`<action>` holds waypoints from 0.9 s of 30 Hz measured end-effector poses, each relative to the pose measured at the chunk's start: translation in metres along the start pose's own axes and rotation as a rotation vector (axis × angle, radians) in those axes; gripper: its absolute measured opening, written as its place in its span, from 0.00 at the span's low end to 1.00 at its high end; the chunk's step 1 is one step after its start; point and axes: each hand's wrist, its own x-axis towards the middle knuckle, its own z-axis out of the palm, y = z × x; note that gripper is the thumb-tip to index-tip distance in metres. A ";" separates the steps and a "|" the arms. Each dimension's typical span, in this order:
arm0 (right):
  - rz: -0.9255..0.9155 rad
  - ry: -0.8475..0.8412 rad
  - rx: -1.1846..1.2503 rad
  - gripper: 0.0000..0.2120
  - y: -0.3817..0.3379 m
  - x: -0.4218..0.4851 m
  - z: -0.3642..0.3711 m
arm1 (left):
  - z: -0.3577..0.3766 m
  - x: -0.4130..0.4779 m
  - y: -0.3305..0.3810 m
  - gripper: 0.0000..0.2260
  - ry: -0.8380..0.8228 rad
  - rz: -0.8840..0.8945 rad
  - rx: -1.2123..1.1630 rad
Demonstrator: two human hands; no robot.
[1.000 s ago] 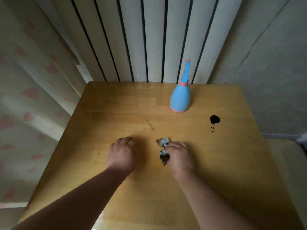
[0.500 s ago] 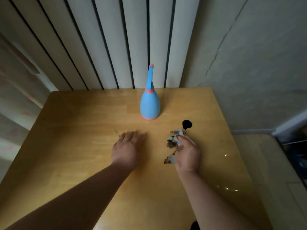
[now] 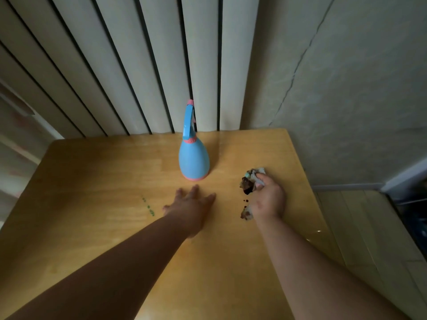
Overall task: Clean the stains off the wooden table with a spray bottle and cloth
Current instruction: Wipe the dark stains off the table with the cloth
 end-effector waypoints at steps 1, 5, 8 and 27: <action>0.009 -0.011 -0.011 0.20 -0.002 0.004 0.001 | -0.003 0.001 0.001 0.42 0.008 0.010 -0.009; -0.003 -0.061 -0.107 0.19 -0.006 0.016 0.003 | -0.003 0.002 -0.001 0.42 -0.005 0.013 0.010; -0.103 -0.139 -0.302 0.19 -0.005 0.011 0.008 | -0.002 0.000 -0.001 0.42 -0.005 0.012 0.009; -0.353 -0.258 -0.712 0.24 0.004 -0.015 0.005 | -0.003 0.003 -0.003 0.44 -0.007 0.016 0.017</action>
